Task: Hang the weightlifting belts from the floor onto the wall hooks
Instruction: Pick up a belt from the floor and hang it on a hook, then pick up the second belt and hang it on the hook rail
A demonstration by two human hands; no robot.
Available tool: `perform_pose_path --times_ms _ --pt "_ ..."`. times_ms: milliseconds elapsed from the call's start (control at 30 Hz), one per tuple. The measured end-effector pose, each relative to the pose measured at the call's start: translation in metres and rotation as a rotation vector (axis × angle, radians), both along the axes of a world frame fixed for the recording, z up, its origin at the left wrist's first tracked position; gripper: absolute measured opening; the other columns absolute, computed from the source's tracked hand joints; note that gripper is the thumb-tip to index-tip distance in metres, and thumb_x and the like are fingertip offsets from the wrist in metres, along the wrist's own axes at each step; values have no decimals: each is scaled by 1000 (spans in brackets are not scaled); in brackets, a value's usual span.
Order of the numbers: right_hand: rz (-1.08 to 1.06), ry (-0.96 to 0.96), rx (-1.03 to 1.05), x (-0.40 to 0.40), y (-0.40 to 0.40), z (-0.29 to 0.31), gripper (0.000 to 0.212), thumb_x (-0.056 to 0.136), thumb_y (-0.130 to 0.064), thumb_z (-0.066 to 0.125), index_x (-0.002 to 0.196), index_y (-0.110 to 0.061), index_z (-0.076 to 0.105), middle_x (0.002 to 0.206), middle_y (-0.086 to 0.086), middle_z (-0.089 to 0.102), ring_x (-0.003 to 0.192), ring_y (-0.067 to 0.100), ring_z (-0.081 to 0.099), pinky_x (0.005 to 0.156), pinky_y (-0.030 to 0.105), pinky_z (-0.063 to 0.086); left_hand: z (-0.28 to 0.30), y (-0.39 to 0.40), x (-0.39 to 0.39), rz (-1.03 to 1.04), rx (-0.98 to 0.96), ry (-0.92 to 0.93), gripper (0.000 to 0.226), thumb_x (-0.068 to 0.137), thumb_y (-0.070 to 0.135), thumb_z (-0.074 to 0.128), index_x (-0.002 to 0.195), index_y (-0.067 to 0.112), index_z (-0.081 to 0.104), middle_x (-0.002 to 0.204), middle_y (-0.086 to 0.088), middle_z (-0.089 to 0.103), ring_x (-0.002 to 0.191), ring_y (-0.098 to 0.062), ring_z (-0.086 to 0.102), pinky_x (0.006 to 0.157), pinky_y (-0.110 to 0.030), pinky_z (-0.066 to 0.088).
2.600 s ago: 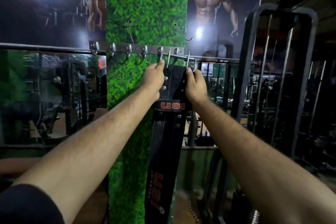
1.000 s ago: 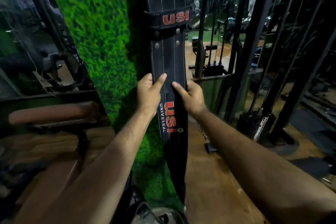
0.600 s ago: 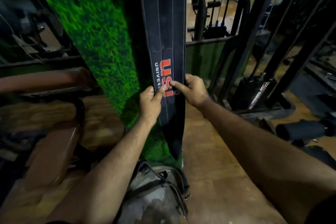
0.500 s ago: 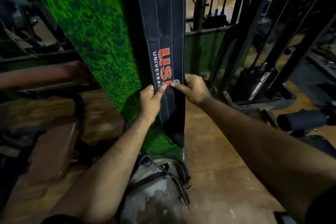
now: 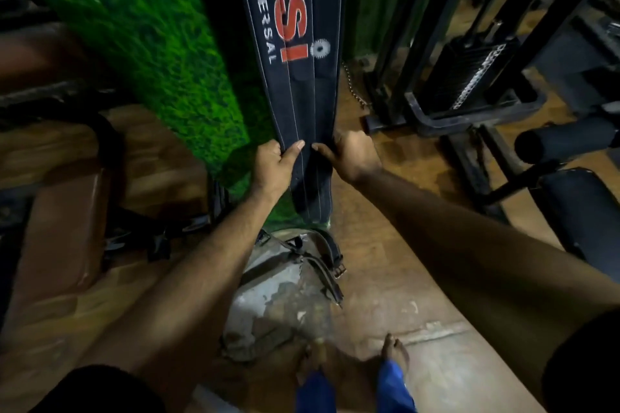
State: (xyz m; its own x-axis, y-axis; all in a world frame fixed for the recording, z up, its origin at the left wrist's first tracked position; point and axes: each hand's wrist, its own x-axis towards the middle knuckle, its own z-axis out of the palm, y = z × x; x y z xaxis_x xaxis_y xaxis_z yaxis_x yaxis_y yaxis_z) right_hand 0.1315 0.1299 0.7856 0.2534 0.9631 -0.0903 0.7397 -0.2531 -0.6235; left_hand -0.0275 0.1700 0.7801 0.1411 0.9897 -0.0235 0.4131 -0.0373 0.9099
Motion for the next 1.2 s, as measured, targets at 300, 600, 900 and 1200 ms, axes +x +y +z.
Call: perform_pose_path --times_ms 300,600,900,1200 --pt "-158 5 -140 -28 -21 -42 38 96 -48 63 104 -13 72 100 10 75 90 24 73 77 42 63 -56 -10 -16 -66 -105 129 30 91 24 72 74 1 64 70 -9 66 62 -22 62 52 -19 47" --pt "-509 351 -392 -58 -93 -106 63 92 -43 69 145 -15 50 140 12 61 123 33 62 100 42 54 -113 -60 -50 16 -283 376 39 98 36 60 74 5 63 65 -11 57 59 -24 50 55 -30 36" --pt "-420 746 -664 -70 -164 -193 19 90 -25 69 93 -6 72 92 17 72 80 34 69 79 46 57 -206 -171 -78 -121 -713 172 32 94 11 63 62 11 64 63 -13 63 63 -26 60 60 -34 45" --pt "-441 917 -708 -72 -179 -249 18 102 -10 56 86 -6 61 76 11 57 58 20 48 58 28 36 -256 -188 -70 -105 -668 173 21 95 16 64 74 13 66 77 -20 72 66 -27 66 68 -44 58"
